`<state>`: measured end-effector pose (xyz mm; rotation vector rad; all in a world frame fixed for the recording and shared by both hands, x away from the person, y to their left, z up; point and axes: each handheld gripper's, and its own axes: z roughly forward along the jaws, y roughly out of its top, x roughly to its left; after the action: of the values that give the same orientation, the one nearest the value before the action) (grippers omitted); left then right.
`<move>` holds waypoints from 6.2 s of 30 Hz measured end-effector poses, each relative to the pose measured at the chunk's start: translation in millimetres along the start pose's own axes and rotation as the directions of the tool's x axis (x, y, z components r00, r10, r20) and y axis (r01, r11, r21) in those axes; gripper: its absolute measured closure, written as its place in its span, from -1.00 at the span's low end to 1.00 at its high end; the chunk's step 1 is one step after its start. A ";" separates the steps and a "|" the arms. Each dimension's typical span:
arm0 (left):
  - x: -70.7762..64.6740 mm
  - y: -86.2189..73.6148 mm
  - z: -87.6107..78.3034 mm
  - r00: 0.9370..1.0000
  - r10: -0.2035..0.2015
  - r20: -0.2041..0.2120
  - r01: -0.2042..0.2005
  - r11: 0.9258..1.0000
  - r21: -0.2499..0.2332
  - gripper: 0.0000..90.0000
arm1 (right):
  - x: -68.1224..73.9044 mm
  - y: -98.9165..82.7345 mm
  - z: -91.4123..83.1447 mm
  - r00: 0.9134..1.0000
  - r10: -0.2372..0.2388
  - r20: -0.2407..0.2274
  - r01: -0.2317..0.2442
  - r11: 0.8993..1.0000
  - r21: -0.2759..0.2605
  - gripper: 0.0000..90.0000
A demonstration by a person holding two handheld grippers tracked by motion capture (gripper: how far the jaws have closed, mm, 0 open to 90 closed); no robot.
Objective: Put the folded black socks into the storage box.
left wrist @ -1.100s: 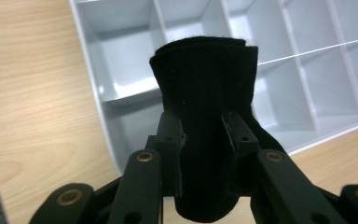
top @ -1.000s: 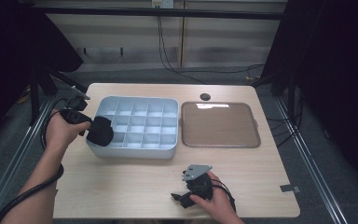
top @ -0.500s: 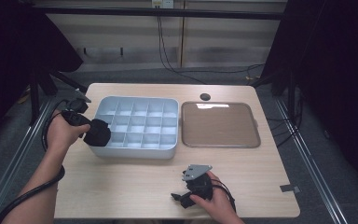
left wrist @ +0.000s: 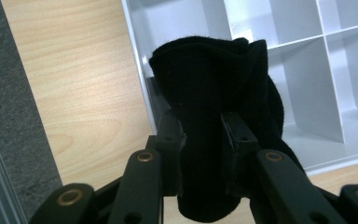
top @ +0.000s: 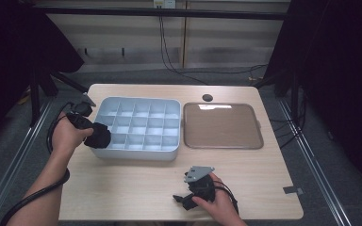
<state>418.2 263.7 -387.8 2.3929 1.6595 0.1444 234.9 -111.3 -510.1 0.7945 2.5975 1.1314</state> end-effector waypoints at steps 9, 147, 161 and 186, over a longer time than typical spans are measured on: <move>5.9 -1.8 -8.2 0.999 -0.016 0.041 0.018 0.999 -0.033 0.60 | 0.1 -0.1 -0.1 1.000 -0.001 -0.001 0.001 1.000 0.000 -0.74; 1.0 -2.2 50.4 0.998 0.013 0.059 -0.015 1.000 0.026 1.00 | 0.8 -0.1 -0.2 1.000 -0.003 -0.001 0.003 1.000 0.001 -0.74; 1.0 -5.1 56.7 0.998 0.009 0.060 -0.010 1.000 0.020 1.00 | 0.8 -0.2 -0.1 1.000 -0.003 -0.001 0.003 1.000 0.000 -0.74; 1.5 -4.6 31.2 0.997 -0.013 0.079 0.014 1.000 -0.014 0.81 | 0.9 -0.2 -0.2 1.000 -0.002 -0.002 0.002 1.000 0.001 -0.74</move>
<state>421.0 262.7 -419.3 2.3448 1.6330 0.0591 234.0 -111.1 -510.1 0.7915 2.5998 1.1306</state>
